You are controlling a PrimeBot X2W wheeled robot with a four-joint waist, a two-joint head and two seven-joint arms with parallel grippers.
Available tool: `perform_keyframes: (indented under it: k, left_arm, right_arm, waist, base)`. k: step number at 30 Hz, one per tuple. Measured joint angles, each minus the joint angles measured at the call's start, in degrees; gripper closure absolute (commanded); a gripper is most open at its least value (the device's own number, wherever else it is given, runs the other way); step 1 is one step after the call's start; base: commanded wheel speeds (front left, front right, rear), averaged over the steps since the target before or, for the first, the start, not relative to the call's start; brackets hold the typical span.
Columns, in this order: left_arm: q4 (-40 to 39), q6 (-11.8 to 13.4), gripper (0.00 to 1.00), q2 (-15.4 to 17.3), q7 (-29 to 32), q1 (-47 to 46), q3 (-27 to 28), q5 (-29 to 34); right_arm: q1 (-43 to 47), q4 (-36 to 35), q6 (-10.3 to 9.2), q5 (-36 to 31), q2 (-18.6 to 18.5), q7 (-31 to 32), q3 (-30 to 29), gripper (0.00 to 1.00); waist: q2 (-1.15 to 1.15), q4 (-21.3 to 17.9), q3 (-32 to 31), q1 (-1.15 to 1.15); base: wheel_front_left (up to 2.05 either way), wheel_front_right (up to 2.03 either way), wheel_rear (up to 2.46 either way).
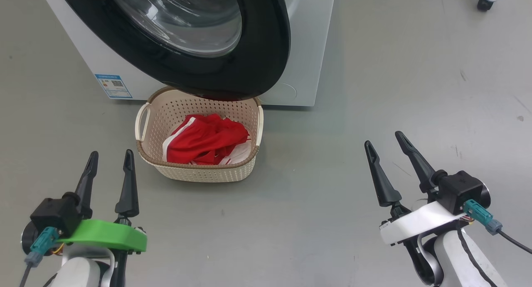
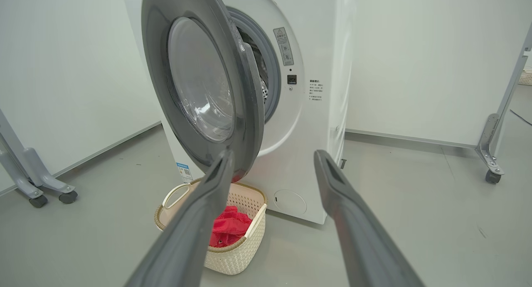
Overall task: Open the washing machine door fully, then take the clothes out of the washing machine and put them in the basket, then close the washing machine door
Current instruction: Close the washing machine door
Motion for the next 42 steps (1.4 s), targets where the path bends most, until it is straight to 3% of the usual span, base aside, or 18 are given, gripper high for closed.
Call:
perform_keyframes:
  k: [17, 18, 19, 20, 30, 42]
  left_arm:
    - [-2.1, -1.2, 0.00, -2.5, 0.0, 2.2, 2.1, 3.3]
    - [-2.3, -1.3, 0.00, -2.6, 0.0, 2.2, 2.2, 3.4]
    - [-2.5, -1.3, 0.00, -2.7, 0.0, 2.2, 2.2, 3.4]
    - [-2.6, -1.3, 0.00, -2.9, 0.0, 2.2, 2.3, 3.8]
    - [-4.6, -2.3, 0.00, -4.3, 0.0, 2.1, 1.7, 5.6]
    - [-6.6, -2.8, 0.00, -5.9, 0.0, -2.4, -0.8, 6.5]
  right_arm:
    - [0.0, 0.0, 0.00, 0.0, 0.0, 0.0, 0.1, 0.00]
    - [0.0, 0.1, 0.00, 0.0, -0.2, 0.0, 0.5, 0.05]
    - [0.0, 0.1, 0.00, -0.1, -0.3, 0.0, 0.6, 0.67]
    - [0.0, 0.0, 0.00, -0.2, -0.4, 0.0, 0.6, 1.00]
    - [-4.8, -2.7, 0.00, -3.0, -5.2, 0.0, 5.9, 1.00]
    - [-20.6, -4.6, 0.18, -5.9, -11.3, 1.6, 12.8, 1.00]
  waist:
    - [0.00, 0.1, 0.5, 0.00]
    - [0.00, 0.1, 0.6, 0.00]
    - [0.00, 0.2, 0.8, 0.00]
    - [0.00, 0.2, 1.0, 0.00]
    - [0.00, 1.2, 5.0, 0.00]
    - [0.00, 4.6, 12.8, 0.00]
  base:
    - [0.00, 0.00, 0.00]
    - [0.00, 0.00, 0.00]
    - [0.00, 0.00, 0.00]
    - [0.00, 0.00, 0.00]
    - [0.00, 0.00, 0.00]
    - [0.00, 0.00, 0.00]
